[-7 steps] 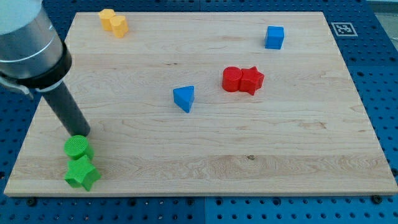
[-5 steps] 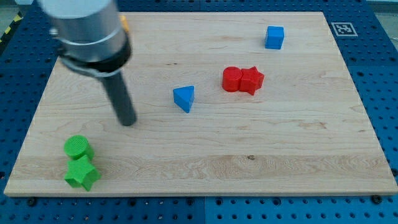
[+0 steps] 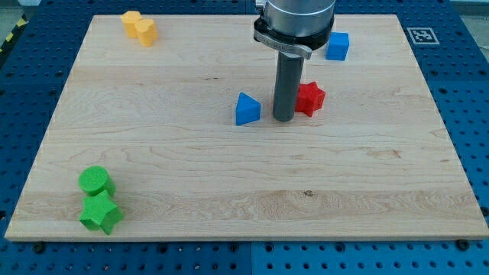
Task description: Push the blue triangle to the bottom center
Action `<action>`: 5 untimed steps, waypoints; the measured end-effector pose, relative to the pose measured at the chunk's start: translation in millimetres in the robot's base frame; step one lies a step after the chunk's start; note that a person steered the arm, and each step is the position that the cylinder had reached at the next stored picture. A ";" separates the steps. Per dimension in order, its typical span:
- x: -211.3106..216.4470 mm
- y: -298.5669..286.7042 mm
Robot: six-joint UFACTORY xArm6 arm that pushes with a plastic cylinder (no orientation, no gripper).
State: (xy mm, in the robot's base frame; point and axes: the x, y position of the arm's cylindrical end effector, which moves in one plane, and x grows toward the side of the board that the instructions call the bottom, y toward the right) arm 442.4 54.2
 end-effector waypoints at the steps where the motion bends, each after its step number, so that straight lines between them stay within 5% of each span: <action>1: -10.4 -16.9; 3: -48.5 -92.1; 5: -16.1 -78.4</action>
State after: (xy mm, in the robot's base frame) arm 426.3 -24.2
